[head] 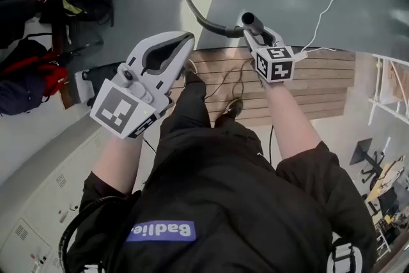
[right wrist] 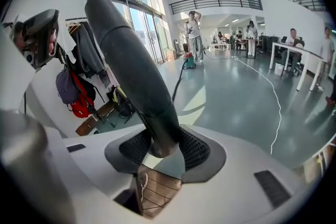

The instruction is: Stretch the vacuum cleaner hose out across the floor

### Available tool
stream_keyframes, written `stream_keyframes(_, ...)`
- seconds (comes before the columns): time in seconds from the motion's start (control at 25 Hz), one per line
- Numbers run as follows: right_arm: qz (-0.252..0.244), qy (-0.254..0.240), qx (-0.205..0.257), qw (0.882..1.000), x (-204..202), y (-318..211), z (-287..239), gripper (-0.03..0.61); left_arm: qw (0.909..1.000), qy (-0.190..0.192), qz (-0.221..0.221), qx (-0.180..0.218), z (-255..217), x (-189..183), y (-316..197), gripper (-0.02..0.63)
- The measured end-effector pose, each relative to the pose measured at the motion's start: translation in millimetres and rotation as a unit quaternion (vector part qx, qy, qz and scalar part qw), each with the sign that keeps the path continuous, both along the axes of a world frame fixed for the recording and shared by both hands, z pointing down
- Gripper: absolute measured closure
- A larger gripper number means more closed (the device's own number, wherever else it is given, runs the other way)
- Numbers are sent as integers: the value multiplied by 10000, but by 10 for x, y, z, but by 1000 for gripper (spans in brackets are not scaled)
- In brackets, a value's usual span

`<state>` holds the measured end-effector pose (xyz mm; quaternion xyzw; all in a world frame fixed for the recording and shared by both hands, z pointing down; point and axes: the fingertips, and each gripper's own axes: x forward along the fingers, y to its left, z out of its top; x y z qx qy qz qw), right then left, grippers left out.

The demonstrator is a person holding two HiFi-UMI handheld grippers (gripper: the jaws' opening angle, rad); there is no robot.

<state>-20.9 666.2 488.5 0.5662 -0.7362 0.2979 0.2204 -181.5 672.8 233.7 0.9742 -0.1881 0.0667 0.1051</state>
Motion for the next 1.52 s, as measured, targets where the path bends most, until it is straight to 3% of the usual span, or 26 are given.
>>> stream_keyframes(0.2,151,-237,-340,9990,127,483,670,408,9994,-17,-238,-239,394,212,489,618)
stream_keyframes(0.36,536,-674,-657,9941,245,805,1088,408,9991,-137,-185,-344,576,415,744,618)
stream_keyframes(0.68,1474,-1507,-1572,9648,274,1020,2333,408,9987,-174,-73,-470,861,547,649,618)
stream_keyframes(0.96,1588,-1874,-2376,9398,-85,1082,3228,408,9974,-265,-146,-650,1095,309,365,618)
stream_keyframes(1.2,1822,-1884,-2934,9194,-213,1139,3877,408,9972,-327,-48,-669,1195,166,114,618)
stream_keyframes(1.52,1874,-1702,-3110,9161,-90,981,4452,408,9961,-392,17,-785,1543,57,-161,618)
